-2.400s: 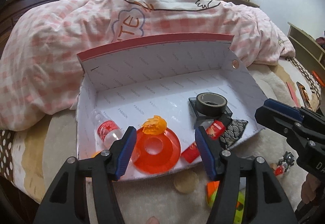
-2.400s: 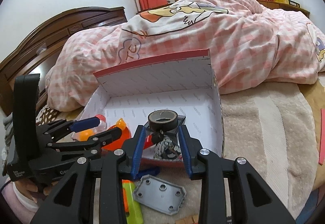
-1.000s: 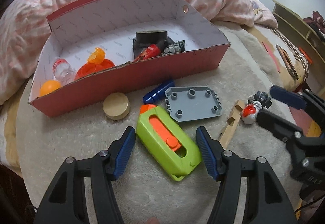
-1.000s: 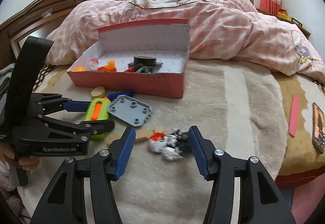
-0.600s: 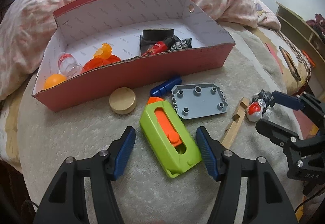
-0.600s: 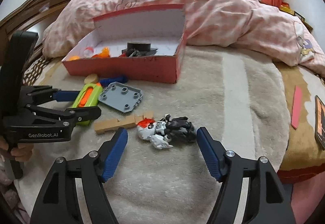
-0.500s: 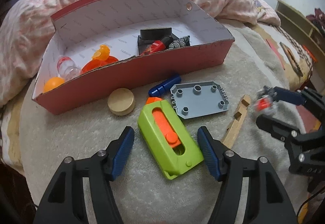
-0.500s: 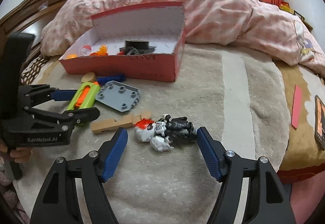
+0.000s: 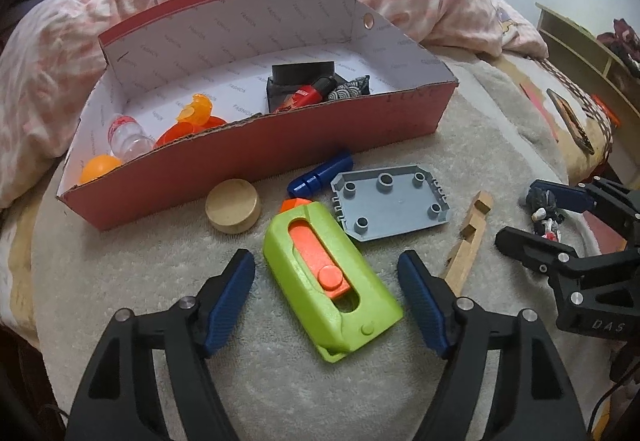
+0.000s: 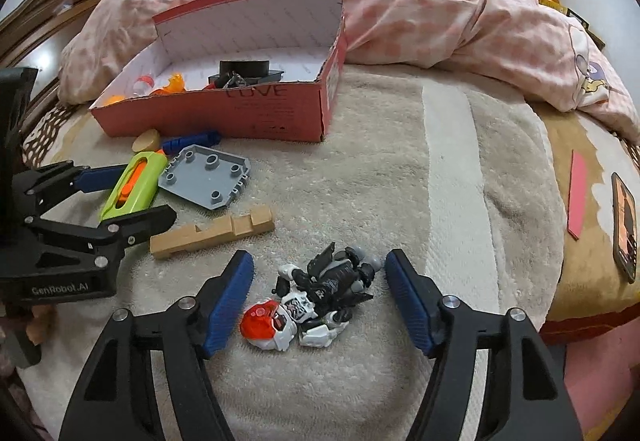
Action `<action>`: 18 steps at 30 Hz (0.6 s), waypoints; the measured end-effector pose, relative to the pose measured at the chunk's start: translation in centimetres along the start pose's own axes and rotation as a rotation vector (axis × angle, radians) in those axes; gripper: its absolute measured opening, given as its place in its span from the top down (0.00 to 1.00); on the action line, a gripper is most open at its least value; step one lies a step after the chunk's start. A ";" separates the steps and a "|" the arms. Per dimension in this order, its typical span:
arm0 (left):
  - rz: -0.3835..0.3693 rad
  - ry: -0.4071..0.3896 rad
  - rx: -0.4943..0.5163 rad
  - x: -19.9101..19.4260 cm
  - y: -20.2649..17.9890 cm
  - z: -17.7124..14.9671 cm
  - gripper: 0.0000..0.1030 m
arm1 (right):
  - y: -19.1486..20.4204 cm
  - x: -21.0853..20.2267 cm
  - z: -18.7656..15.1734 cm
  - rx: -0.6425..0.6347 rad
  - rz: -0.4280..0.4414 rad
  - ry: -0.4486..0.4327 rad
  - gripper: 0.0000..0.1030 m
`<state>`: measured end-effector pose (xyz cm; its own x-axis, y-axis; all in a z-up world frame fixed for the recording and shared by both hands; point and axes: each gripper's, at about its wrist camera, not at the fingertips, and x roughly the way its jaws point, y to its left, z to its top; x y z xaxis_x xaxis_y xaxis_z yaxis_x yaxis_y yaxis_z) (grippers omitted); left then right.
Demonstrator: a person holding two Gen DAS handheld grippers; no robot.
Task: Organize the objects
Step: 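Grasp the green-and-orange toy with the left tool while the right tool grasps the robot figure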
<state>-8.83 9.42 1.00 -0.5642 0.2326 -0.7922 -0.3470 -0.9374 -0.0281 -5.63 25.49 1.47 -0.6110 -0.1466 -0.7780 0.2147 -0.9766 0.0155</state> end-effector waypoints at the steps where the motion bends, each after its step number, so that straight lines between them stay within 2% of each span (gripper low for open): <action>1: -0.010 0.000 -0.009 0.0 0.1 0.0 0.25 | 0.0 0.0 -0.1 0.001 -0.002 -0.002 0.34; 5: -0.018 -0.003 -0.008 0.1 0.0 0.1 0.24 | 0.0 -0.1 -0.2 0.005 -0.007 -0.004 0.38; 7: -0.005 -0.008 -0.011 0.0 0.0 0.0 0.31 | 0.0 -0.2 -0.2 0.007 -0.013 -0.006 0.43; 9: -0.004 -0.017 -0.012 -0.4 0.1 0.0 0.48 | -0.3 -0.5 -0.2 0.025 -0.016 -0.013 0.51; 10: 0.000 -0.022 -0.012 -0.5 0.2 0.0 0.52 | -0.5 -0.6 -0.2 0.033 -0.016 -0.017 0.58; 12: -0.015 -0.021 -0.019 -0.8 0.5 -0.1 0.61 | -0.8 -0.8 -0.3 0.058 -0.002 -0.020 0.59; 18: -0.036 -0.020 -0.035 -1.6 1.1 -0.5 0.62 | -1.0 -1.4 -0.3 0.096 0.029 -0.037 0.60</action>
<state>-7.93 7.92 1.92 -0.5668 0.2710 -0.7780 -0.3414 -0.9367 -0.0775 -4.70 26.70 2.36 -0.6334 -0.1788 -0.7529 0.1597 -0.9822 0.0988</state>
